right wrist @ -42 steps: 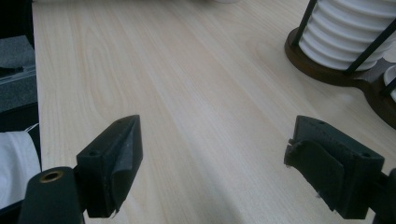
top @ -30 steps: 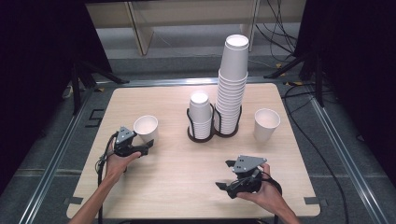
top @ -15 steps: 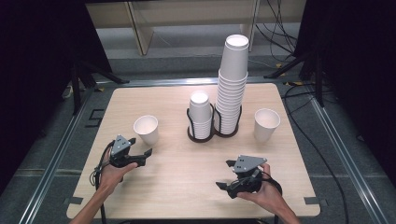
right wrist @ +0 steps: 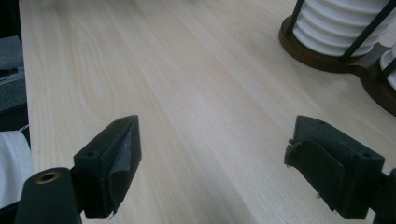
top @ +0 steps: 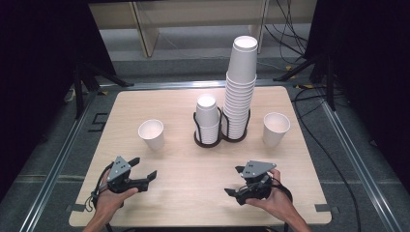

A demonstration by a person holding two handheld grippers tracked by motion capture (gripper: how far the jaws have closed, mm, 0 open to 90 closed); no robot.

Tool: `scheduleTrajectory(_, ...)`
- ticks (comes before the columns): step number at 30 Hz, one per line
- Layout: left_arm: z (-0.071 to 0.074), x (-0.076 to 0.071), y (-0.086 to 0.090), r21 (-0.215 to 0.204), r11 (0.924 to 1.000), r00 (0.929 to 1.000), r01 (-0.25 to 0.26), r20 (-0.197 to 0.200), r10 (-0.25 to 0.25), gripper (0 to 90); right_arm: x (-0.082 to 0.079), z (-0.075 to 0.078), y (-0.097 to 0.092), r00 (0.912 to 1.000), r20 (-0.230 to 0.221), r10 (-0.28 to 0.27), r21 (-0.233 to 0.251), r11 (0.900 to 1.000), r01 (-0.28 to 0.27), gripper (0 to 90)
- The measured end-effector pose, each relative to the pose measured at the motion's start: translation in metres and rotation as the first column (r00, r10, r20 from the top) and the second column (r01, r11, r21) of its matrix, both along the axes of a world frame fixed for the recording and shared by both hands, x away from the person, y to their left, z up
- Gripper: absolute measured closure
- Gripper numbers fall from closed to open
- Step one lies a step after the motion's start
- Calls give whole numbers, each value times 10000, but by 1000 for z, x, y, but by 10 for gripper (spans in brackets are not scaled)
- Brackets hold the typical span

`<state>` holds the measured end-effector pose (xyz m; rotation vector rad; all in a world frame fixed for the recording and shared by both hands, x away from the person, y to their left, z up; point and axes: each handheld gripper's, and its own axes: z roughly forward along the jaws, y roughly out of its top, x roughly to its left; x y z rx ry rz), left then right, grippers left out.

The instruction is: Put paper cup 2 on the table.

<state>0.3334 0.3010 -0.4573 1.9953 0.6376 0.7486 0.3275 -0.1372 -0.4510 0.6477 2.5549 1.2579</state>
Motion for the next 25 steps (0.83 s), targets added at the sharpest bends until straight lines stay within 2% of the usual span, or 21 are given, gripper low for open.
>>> scheduleTrajectory(3, 0, -12, -2, -113, 9999, 10000, 99, -6, -99, 148, 0, -1, 0, 10000, -19, -15, -59, 10000, 15, 173)
scheduleTrajectory(5, -1, -20, -3, -12, 9999, 9999, 132, -38, -132, 148, 0, -2, 0, 10000, -83, -18, -88, 10000, 17, 173)
scheduleTrajectory(7, -3, -27, -6, -71, 9999, 9999, 93, -112, -94, 148, 1, -2, 0, 10000, 33, -25, -156, 9999, 26, 173)
scheduleTrajectory(8, -3, -29, -6, 119, 9997, 9997, 194, -153, -192, 148, 1, -3, 0, 10000, 21, -52, -185, 9998, 52, 172)
scheduleTrajectory(10, -6, -34, -8, 43, 9997, 9994, 259, -239, -258, 148, 1, -4, 0, 9999, -142, -97, -158, 9998, 95, 173)
scheduleTrajectory(12, -7, -37, -9, 251, 9993, 9991, 281, -323, -273, 149, 1, -5, 1, 9998, -128, -118, -201, 9997, 115, 172)
scheduleTrajectory(13, -7, -38, -10, 82, 9995, 9990, 296, -331, -293, 149, 2, -6, 0, 10000, -48, -80, -253, 9996, 78, 172)
scheduleTrajectory(16, -5, -36, -8, 295, 9991, 9992, 320, -254, -313, 149, 2, -7, 0, 9998, -148, -138, -286, 9995, 134, 170)
scheduleTrajectory(18, -5, -36, -9, 52, 9995, 9992, 324, -227, -323, 149, 2, -8, 0, 9995, -269, -182, -273, 9995, 174, 168)
scheduleTrajectory(20, -4, -38, -9, 171, 9994, 9992, 286, -269, -281, 149, 3, -9, 0, 9994, -278, -225, -306, 9993, 217, 167)
scheduleTrajectory(21, -5, -38, -11, -14, 9996, 9993, 282, -256, -282, 149, 4, -10, 0, 9994, -234, -249, -347, 9991, 241, 164)
scheduleTrajectory(22, -4, -37, -10, 82, 9993, 9989, 371, -290, -369, 149, 3, -11, 0, 9988, -405, -265, -298, 9992, 253, 164)
scheduleTrajectory(25, -4, -37, -11, 92, 9993, 9989, 368, -296, -365, 148, 4, -12, -1, 9986, -391, -362, -352, 9988, 348, 163)
